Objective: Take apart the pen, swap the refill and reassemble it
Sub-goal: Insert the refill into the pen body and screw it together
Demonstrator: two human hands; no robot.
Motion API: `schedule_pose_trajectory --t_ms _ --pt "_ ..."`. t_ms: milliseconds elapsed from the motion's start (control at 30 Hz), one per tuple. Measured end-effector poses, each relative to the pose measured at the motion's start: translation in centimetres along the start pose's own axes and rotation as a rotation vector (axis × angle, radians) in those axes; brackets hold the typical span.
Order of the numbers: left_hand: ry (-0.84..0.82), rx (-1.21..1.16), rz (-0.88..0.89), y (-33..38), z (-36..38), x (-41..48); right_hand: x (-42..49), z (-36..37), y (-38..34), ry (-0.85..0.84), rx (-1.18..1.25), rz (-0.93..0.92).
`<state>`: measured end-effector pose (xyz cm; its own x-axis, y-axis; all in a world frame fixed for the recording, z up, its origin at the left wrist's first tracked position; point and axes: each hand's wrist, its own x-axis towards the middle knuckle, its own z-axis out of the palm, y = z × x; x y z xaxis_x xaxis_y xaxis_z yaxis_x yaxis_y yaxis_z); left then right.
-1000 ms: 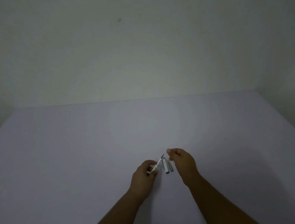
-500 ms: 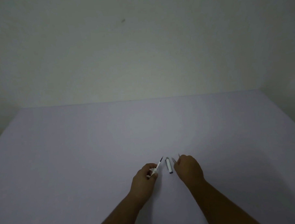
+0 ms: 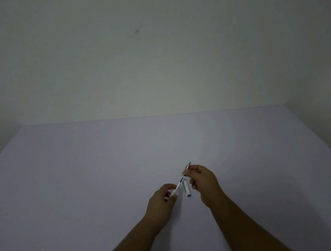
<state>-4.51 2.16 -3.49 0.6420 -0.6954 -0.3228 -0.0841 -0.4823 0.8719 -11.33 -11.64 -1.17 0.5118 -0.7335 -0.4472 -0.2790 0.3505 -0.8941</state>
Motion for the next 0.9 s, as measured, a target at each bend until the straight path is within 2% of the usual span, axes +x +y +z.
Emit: schedule_pose_trajectory --t_ms 267,433,567,767,900 --pt "0.015 -0.026 -0.012 0.3 0.1 -0.3 -0.5 -0.1 0.8 -0.081 -0.076 -0.002" --pt "0.048 -0.038 -0.043 0.2 -0.2 -0.3 -0.7 0.0 1.0 -0.121 -0.045 -0.014" --pt "0.027 -0.088 -0.033 0.4 -0.2 -0.4 -0.9 0.2 1.3 -0.193 -0.175 -0.03" --pt "0.047 -0.077 -0.017 0.7 -0.2 -0.3 -0.5 0.2 1.6 -0.208 -0.219 -0.006" --pt "0.055 -0.056 -0.001 1.1 -0.1 -0.1 -0.5 0.6 1.5 -0.229 -0.159 -0.003"
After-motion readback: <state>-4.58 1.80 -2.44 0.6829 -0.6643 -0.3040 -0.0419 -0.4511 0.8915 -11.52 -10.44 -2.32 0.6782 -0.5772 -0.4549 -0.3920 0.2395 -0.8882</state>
